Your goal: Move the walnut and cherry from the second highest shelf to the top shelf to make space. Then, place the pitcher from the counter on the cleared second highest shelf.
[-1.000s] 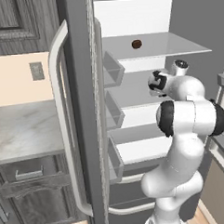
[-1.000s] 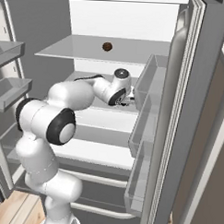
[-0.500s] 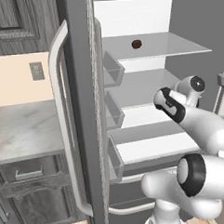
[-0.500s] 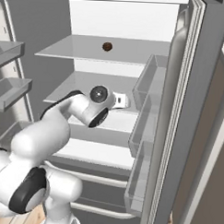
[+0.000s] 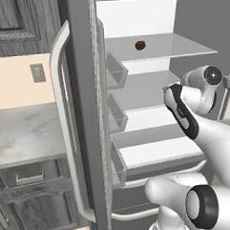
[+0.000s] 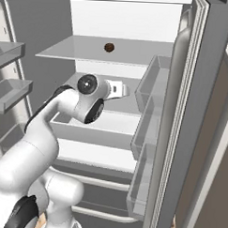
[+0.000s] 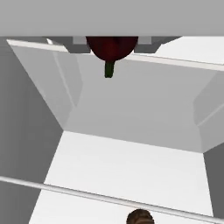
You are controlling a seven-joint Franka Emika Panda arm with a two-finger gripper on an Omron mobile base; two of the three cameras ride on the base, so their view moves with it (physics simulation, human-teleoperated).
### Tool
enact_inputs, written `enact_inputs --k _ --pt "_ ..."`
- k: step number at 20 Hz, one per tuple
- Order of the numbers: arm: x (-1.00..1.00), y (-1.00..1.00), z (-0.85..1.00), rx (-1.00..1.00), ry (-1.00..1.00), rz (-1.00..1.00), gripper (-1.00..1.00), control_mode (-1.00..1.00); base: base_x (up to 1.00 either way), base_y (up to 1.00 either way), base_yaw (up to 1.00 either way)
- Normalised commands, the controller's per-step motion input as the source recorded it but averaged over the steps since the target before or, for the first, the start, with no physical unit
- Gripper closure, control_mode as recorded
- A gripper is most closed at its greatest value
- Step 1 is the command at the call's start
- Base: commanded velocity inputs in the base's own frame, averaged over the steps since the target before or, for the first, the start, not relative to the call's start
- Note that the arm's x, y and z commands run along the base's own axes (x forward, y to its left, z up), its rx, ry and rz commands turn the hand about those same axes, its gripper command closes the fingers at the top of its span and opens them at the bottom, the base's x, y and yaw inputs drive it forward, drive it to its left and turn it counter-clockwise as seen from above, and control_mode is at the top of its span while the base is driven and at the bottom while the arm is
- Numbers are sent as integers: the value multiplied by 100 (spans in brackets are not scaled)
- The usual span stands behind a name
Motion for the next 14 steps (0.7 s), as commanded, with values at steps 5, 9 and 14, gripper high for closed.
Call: enact_inputs --k 5,9,14 --pt "4 0 100 0 -5 0 100 -100 0 0 0" --pt "25 0 98 0 -2 0 100 -100 0 0 0" --pt "50 0 58 0 0 0 100 -100 0 0 0"
